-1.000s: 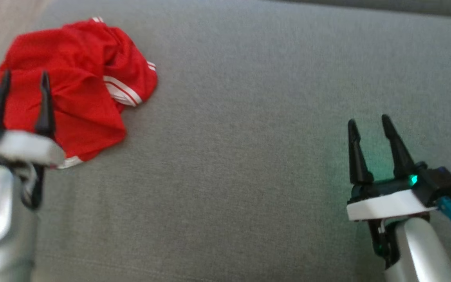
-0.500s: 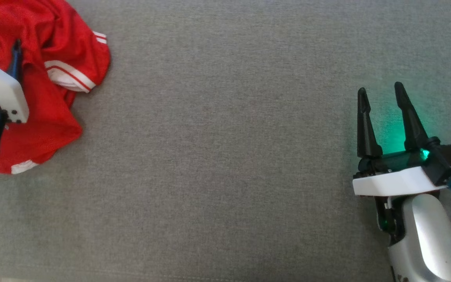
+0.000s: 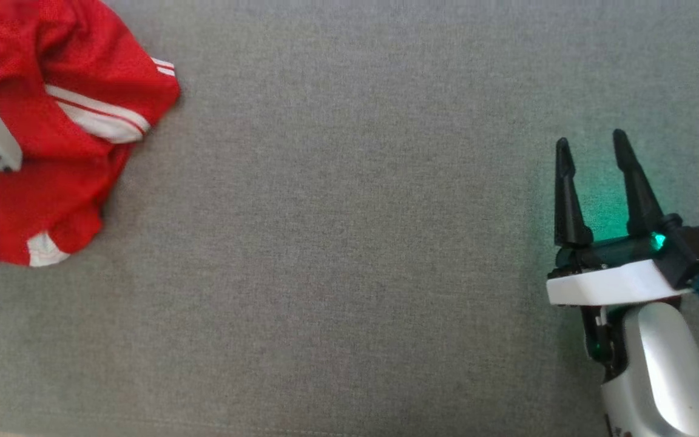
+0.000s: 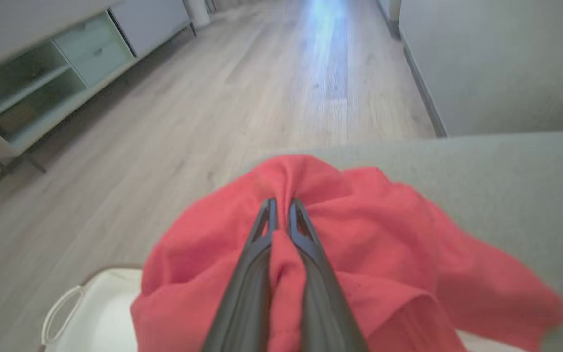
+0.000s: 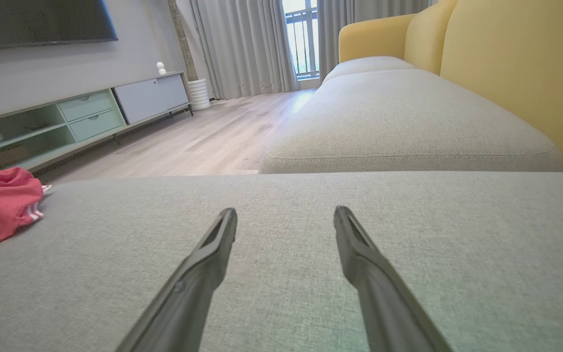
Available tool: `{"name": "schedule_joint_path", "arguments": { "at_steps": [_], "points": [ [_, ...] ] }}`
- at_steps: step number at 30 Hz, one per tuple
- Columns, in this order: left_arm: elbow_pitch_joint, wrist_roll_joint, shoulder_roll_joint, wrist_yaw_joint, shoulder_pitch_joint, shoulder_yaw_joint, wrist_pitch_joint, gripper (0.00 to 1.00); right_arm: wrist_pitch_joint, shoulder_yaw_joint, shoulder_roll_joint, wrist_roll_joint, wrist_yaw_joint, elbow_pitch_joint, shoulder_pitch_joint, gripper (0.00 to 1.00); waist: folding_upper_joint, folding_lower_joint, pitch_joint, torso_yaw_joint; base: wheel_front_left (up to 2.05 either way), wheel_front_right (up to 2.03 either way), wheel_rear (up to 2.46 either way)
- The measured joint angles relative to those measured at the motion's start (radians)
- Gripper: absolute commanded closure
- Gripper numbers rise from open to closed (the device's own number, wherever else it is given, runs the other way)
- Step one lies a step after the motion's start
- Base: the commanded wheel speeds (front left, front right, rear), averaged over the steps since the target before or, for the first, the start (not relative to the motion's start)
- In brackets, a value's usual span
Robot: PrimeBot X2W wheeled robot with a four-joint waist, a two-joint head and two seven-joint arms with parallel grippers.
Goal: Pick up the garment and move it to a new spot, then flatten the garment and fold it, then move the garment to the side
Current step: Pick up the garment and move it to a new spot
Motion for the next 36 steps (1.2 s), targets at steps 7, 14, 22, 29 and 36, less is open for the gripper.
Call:
{"name": "schedule_joint_path", "arguments": {
  "at_steps": [7, 14, 22, 29, 36],
  "points": [
    [-0.002, 0.004, 0.009, 0.012, -0.051, 0.02, -0.171, 1.0, 0.0, 0.014, 0.0, 0.025, 0.0, 0.025, 0.033, 0.0, 0.0, -0.0001, -0.094, 0.007, 0.0, 0.0, 0.0],
    [-0.114, -0.016, 0.008, 0.01, -0.056, 0.023, -0.209, 1.0, 0.0, 0.024, 0.0, 0.064, 0.0, 0.044, 0.098, 0.0, 0.0, -0.0002, -0.22, 0.01, 0.0, 0.0, 0.0],
    [-0.339, -0.046, 0.005, 0.012, -0.002, 0.025, -0.207, 1.0, 0.0, 0.049, 0.001, 0.091, 0.0, 0.049, 0.115, 0.0, 0.0, -0.0003, -0.31, -0.017, 0.0, 0.0, 0.0],
    [-0.653, -0.084, -0.086, 0.046, 0.093, -0.038, -0.09, 1.0, 0.0, 0.053, 0.001, 0.107, 0.0, 0.042, 0.124, 0.0, 0.0, -0.0001, -0.308, -0.081, 0.0, 0.0, 0.0],
    [-0.815, -0.092, -0.185, 0.086, 0.156, -0.133, -0.02, 1.0, 0.0, 0.074, 0.001, 0.135, 0.0, 0.01, 0.088, 0.0, 0.0, 0.0, -0.276, -0.18, 0.0, 0.0, 0.0]
  ]
}}
